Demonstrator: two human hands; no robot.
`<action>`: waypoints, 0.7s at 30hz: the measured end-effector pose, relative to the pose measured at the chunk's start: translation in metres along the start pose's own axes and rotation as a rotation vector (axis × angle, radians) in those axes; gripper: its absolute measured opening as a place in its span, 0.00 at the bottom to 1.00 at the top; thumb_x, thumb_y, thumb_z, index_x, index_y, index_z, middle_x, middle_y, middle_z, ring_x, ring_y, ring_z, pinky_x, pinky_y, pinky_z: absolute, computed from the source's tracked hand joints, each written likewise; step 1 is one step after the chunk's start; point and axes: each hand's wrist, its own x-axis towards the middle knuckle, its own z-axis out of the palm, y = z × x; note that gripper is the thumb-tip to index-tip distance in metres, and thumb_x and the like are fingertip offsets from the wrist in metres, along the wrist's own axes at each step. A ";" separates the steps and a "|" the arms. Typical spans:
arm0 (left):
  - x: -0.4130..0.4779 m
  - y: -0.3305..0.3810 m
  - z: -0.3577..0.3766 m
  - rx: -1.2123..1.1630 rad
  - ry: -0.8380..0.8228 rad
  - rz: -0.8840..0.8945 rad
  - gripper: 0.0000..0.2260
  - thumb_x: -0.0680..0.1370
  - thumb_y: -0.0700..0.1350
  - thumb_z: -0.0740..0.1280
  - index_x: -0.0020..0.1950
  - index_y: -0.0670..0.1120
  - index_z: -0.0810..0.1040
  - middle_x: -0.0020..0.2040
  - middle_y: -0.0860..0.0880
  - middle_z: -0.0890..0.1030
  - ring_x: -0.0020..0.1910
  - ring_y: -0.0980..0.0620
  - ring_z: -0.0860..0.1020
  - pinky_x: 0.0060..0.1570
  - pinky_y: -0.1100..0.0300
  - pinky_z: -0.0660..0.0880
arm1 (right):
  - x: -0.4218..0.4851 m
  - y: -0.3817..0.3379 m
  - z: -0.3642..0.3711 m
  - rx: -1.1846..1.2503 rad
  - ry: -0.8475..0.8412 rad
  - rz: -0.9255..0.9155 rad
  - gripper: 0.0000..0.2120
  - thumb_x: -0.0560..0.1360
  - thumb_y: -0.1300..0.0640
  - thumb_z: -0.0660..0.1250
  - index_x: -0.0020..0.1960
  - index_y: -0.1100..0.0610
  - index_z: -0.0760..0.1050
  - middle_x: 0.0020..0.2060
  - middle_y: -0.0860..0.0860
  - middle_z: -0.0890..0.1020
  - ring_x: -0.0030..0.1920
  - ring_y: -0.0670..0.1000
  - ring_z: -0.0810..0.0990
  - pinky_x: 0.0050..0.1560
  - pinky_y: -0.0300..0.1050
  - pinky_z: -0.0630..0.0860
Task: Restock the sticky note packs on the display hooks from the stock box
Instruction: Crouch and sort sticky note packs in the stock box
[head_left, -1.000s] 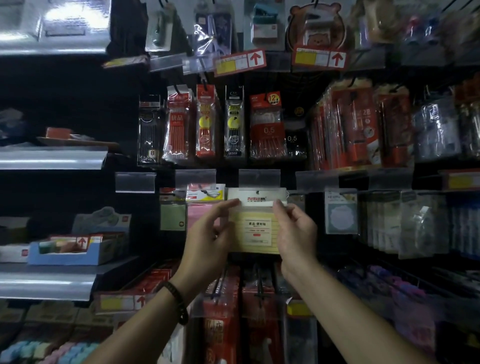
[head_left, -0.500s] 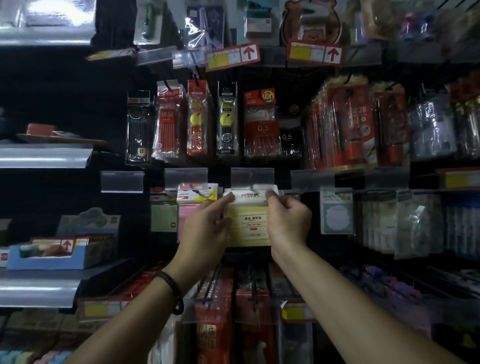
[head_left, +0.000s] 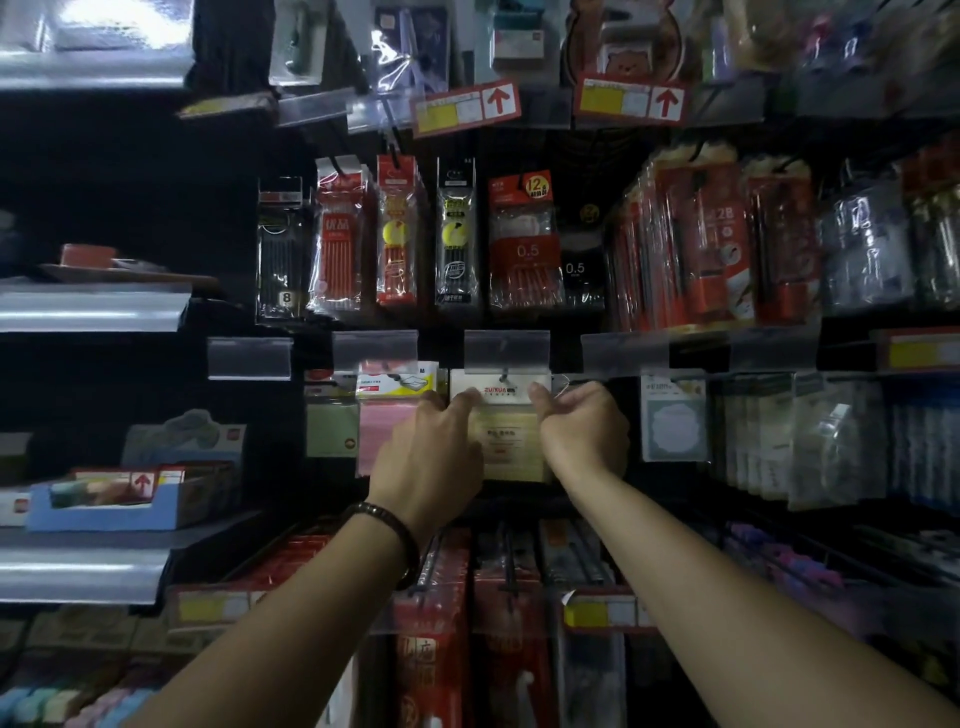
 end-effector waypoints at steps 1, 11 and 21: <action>-0.001 0.000 0.000 0.001 -0.008 0.001 0.24 0.82 0.47 0.68 0.78 0.56 0.68 0.68 0.44 0.75 0.52 0.45 0.83 0.43 0.49 0.86 | 0.001 0.001 -0.001 0.017 -0.015 0.008 0.16 0.77 0.39 0.74 0.47 0.50 0.74 0.43 0.47 0.82 0.40 0.47 0.81 0.36 0.43 0.75; -0.099 0.010 -0.011 -0.029 0.010 0.078 0.13 0.82 0.58 0.64 0.67 0.61 0.74 0.57 0.58 0.78 0.46 0.57 0.80 0.39 0.55 0.82 | -0.075 0.041 -0.054 0.111 -0.139 -0.246 0.19 0.80 0.48 0.72 0.34 0.50 0.71 0.28 0.44 0.75 0.30 0.42 0.74 0.31 0.38 0.69; -0.332 0.023 0.055 -0.243 -0.154 0.132 0.05 0.82 0.51 0.68 0.56 0.53 0.81 0.46 0.55 0.80 0.38 0.51 0.79 0.33 0.54 0.74 | -0.218 0.185 -0.141 0.244 -0.484 -0.213 0.18 0.85 0.54 0.67 0.38 0.57 0.71 0.27 0.55 0.73 0.25 0.59 0.75 0.30 0.50 0.72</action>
